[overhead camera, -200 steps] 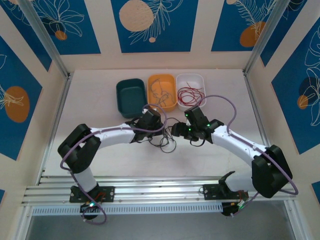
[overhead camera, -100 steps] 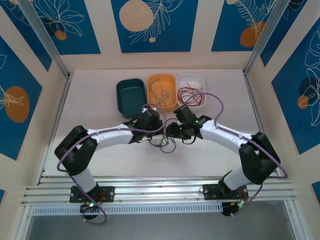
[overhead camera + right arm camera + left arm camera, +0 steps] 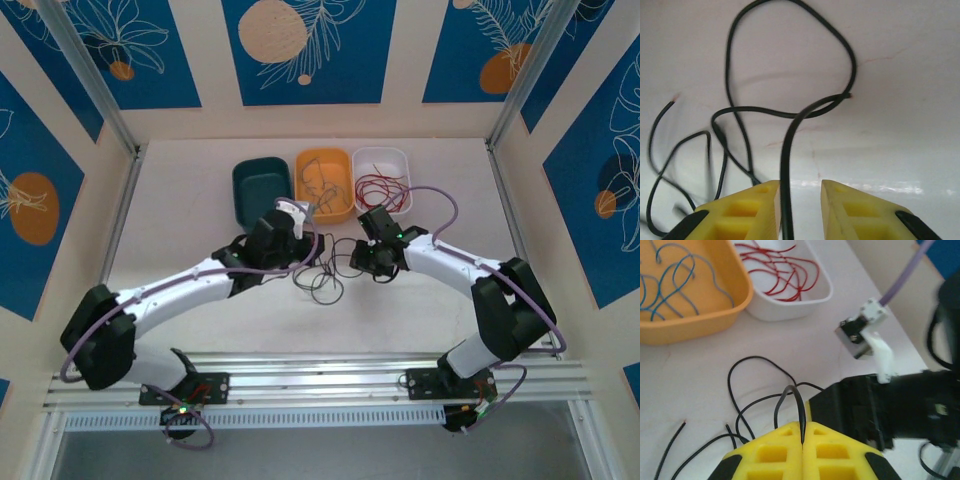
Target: Untangle the cables
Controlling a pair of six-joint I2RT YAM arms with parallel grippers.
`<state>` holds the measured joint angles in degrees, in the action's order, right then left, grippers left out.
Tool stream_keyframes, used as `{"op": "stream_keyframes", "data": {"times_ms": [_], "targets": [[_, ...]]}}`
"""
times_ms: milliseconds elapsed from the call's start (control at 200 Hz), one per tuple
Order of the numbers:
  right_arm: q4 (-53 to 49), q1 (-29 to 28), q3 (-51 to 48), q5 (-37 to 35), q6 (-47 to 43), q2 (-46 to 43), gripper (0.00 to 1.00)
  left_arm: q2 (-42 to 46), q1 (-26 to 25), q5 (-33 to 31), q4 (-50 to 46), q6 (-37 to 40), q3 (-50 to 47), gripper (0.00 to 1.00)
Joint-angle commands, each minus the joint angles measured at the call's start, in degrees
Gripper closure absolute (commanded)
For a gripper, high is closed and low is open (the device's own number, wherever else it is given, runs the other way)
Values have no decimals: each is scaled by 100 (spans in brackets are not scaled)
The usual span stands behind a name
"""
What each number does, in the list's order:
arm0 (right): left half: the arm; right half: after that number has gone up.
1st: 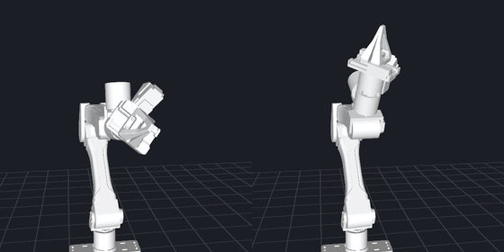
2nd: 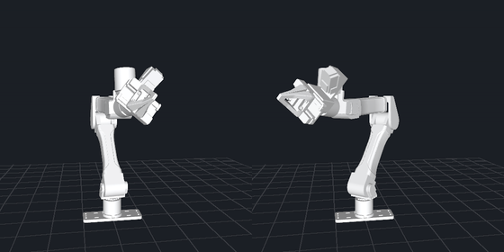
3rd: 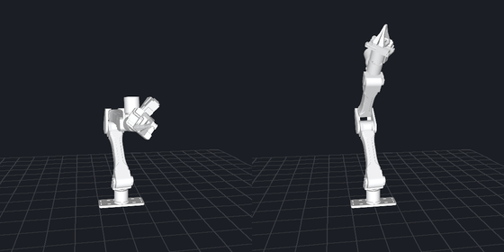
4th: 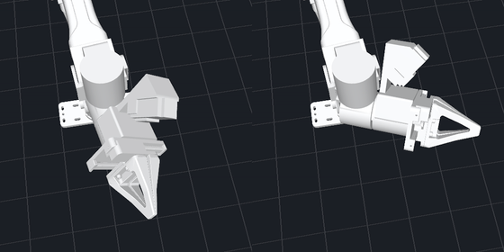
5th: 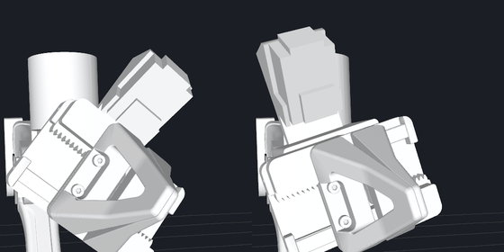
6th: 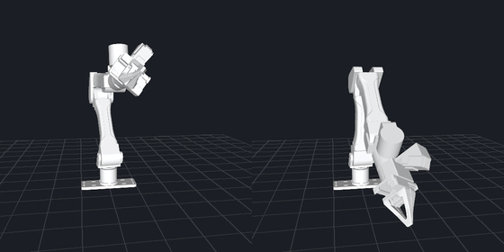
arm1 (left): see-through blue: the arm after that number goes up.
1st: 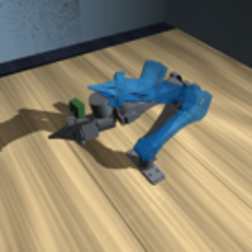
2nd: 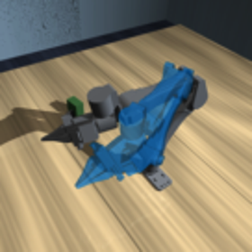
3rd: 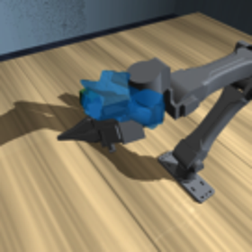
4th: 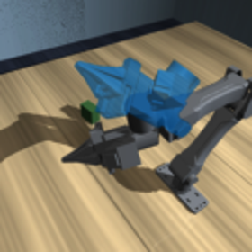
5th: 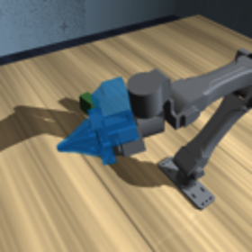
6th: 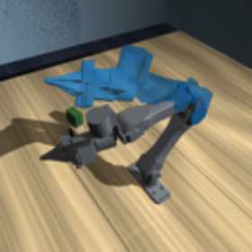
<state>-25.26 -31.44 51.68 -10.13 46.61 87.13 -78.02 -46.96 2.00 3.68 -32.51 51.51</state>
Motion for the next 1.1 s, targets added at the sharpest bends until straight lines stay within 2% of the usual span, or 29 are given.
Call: {"op": "stream_keyframes", "data": {"times_ms": [0, 240, 595, 670, 780, 1095], "targets": [[-2, 89, -138, 59, 114, 111, 73, 361, -23, 283, 292, 552, -173, 100], [90, 176, -106, 135, 120, 345, 73, 1005, -24, 187, 405, 1026, -213, 100], [219, 277, -210, 175, 182, 570, 72, 1892, -24, -236, 25, 1575, 0, 100], [225, 288, -228, 178, 168, 603, 63, 2087, -25, -312, -43, 1659, -9, 100], [223, 294, -253, 179, 164, 553, 43, 2357, -20, -519, -357, 1818, 68, 100], [-38, 378, -251, 51, 110, -116, 13, 3081, 20, -1330, -826, 2048, 95, 100]]}}
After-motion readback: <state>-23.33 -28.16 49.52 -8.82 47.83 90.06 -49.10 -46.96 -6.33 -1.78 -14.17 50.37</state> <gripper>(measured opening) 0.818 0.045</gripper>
